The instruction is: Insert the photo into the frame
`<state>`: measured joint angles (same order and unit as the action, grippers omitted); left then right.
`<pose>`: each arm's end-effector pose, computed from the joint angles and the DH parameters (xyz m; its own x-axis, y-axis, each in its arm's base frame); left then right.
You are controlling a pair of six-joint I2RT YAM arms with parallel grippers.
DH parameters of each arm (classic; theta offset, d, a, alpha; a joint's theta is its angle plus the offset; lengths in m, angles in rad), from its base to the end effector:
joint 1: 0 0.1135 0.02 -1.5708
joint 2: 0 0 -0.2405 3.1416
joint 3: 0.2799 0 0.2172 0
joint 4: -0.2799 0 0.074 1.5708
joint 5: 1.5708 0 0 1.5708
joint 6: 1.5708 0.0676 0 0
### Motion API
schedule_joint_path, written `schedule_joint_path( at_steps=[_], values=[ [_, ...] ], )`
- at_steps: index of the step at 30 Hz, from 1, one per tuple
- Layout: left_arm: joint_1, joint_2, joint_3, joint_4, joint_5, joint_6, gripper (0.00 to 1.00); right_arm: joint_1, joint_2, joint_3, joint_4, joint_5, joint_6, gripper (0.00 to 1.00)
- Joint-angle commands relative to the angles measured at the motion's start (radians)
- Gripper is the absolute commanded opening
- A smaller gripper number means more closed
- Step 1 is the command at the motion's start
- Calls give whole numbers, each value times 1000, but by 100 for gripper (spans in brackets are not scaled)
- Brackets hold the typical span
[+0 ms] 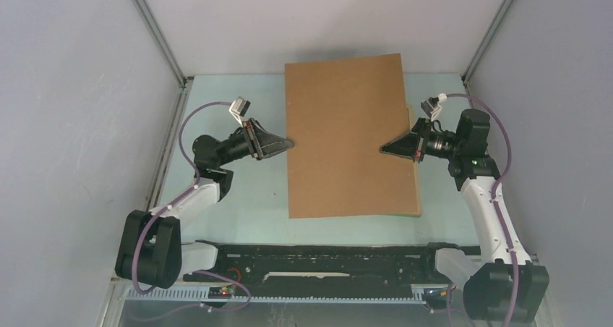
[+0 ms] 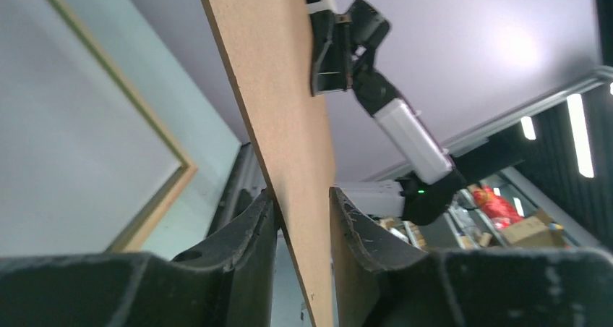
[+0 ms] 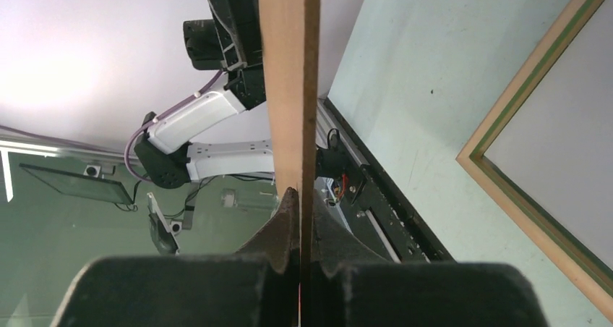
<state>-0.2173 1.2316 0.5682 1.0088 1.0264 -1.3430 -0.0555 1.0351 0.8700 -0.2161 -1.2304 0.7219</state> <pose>0.2258 -0.1091 0.2959 -0.7998 -0.3401 -0.4946 0.5248 0.0039 -0.8512 0.2059 0.0524 0.3093 -0.8439 0.2679 -0.4649 -0.3963 0.2730 0.8766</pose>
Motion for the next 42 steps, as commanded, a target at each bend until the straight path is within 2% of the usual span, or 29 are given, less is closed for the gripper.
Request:
schedule_joint_path(
  at_steps=[1, 7, 9, 11, 15, 17, 21, 22, 28, 32, 34, 37, 39, 42],
  values=[
    [-30, -18, 3, 387, 2, -305, 40, 4, 0, 6, -5, -7, -65, 0],
    [-50, -43, -12, 311, -59, -307, 27, 2, -8, 6, 2, 4, -65, 0],
    [-66, -69, -3, 218, -81, -259, 25, 2, -9, 6, -6, 5, -73, 0],
    [-79, -118, 17, 12, -104, -143, 23, 2, -9, 6, -14, 9, -84, 0],
    [-85, -251, 113, -583, -212, 228, 20, 1, -10, 6, -24, 9, -95, 0],
    [-85, -288, 151, -715, -250, 319, 15, 0, -9, 6, -27, 13, -99, 0],
    [-86, -310, 171, -731, -254, 297, 1, 0, -3, 6, -57, 42, -114, 1],
    [-86, -315, 171, -732, -259, 289, 0, 0, -2, 5, -68, 56, -121, 2],
    [-85, -363, 194, -825, -336, 295, 0, -1, 16, 15, -222, 211, -212, 33],
    [-85, -375, 211, -864, -352, 267, 0, 1, 61, 13, -286, 254, -249, 37],
    [-85, -365, 214, -862, -332, 242, 0, 4, 78, 0, -261, 238, -238, 35],
    [-86, -336, 190, -757, -264, 160, 0, 13, 85, -36, -147, 170, -170, 14],
    [-84, -307, 173, -689, -221, 117, 1, 16, 78, -44, -108, 145, -138, 4],
    [-84, -281, 122, -566, -185, 36, 21, 16, 53, -44, -78, 128, -107, 0]
  ],
)
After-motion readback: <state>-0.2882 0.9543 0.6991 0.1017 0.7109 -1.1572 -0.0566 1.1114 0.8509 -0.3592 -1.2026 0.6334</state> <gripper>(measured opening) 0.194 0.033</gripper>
